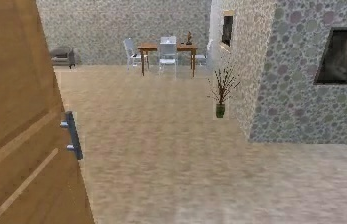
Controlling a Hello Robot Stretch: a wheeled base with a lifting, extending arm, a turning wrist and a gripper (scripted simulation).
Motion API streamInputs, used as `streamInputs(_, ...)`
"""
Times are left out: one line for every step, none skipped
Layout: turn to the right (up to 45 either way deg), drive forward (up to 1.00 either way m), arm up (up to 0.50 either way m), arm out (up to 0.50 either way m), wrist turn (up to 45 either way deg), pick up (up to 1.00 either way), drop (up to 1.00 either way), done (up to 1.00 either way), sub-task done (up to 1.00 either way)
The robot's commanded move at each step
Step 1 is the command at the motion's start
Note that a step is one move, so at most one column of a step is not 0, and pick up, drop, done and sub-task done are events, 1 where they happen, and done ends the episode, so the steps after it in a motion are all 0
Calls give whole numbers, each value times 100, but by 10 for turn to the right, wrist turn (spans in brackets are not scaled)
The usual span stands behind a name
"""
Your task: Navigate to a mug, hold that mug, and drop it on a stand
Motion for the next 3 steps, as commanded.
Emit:
streamInputs(-30, 0, 0, 0, 0, 0, 0, 0, 0)
streamInputs(0, 100, 0, 0, 0, 0, 0, 0, 0)
streamInputs(-90, 0, 0, 0, 0, 0, 0, 0, 0)
